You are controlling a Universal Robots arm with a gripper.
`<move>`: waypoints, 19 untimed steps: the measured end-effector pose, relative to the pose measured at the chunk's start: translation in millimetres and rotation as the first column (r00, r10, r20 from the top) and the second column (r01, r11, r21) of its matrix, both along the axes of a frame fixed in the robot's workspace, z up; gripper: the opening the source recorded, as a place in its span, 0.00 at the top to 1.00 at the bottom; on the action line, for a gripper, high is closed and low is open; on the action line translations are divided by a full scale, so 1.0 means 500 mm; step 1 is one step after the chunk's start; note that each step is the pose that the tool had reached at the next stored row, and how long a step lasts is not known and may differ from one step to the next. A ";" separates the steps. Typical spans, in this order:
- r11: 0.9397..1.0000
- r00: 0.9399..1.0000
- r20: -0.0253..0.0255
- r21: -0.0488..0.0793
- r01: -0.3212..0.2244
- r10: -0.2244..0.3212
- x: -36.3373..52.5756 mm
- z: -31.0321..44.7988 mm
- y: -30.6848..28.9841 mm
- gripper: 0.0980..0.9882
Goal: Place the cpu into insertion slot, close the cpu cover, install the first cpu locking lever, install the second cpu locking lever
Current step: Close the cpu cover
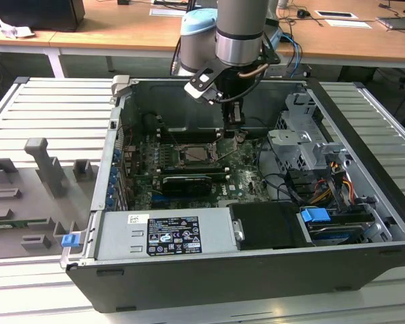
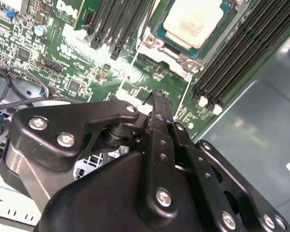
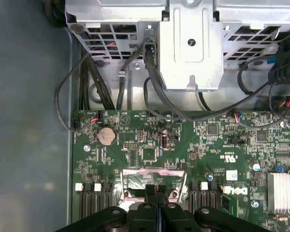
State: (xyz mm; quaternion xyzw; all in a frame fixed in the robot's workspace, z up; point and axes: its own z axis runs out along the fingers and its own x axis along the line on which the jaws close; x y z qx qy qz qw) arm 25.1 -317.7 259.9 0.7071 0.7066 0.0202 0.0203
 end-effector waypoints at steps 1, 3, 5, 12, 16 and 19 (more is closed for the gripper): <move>1.000 1.000 0.000 0.000 0.000 0.000 0.003 0.000 0.000 0.99; 1.000 1.000 -0.002 0.000 0.000 0.000 0.014 0.000 0.000 0.99; 1.000 1.000 -0.003 0.000 0.000 0.000 0.022 0.000 0.000 0.99; 1.000 1.000 -0.005 0.000 -0.002 0.002 0.053 -0.002 0.001 0.99; 1.000 1.000 -0.017 0.000 -0.005 0.005 0.078 -0.011 0.002 0.99; 1.000 1.000 -0.020 0.001 -0.005 0.005 0.062 -0.029 0.002 0.99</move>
